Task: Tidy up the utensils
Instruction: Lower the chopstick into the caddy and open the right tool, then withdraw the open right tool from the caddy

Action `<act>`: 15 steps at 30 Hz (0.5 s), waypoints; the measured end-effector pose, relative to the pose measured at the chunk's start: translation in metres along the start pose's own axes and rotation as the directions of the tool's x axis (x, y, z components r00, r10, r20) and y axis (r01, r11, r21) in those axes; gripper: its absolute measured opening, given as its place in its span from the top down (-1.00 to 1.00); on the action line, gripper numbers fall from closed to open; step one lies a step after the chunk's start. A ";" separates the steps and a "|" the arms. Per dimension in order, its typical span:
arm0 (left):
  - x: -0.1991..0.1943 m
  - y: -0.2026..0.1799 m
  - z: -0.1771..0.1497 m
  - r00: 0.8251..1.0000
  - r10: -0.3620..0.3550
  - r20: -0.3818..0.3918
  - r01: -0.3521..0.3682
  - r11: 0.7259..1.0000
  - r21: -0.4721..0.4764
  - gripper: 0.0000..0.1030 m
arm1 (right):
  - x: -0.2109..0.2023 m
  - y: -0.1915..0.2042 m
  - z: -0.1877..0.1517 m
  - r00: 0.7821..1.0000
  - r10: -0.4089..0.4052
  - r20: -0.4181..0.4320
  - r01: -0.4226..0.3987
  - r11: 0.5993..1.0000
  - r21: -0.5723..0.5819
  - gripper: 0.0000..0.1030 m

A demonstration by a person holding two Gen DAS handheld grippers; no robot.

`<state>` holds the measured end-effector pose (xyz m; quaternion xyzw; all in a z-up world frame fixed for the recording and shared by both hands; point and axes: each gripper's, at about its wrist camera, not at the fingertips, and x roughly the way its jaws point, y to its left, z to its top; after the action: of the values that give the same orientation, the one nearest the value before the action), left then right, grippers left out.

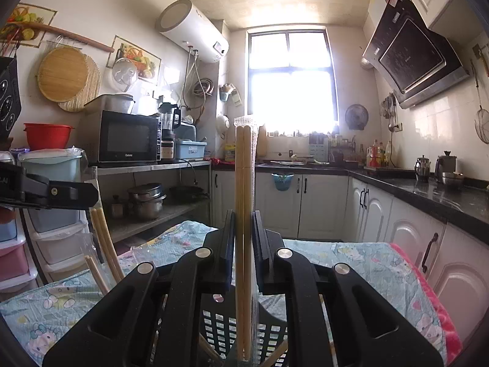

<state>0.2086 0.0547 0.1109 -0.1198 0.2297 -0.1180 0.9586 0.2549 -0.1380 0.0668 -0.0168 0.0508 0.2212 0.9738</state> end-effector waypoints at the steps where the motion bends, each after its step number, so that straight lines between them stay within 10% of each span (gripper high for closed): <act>1: 0.001 0.000 -0.001 1.000 0.000 -0.003 0.000 1.000 -0.001 0.94 | 0.000 0.000 -0.001 1.000 -0.001 -0.002 0.001 1.000 0.001 0.75; 15: 0.002 0.000 -0.010 0.999 -0.007 -0.035 0.007 1.000 -0.011 0.82 | -0.012 -0.005 -0.009 0.997 0.022 -0.067 -0.021 1.000 0.021 0.31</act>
<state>0.2051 0.0526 0.1012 -0.1239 0.2465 -0.1222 0.9534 0.2457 -0.1484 0.0590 -0.0136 0.0862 0.2305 0.9692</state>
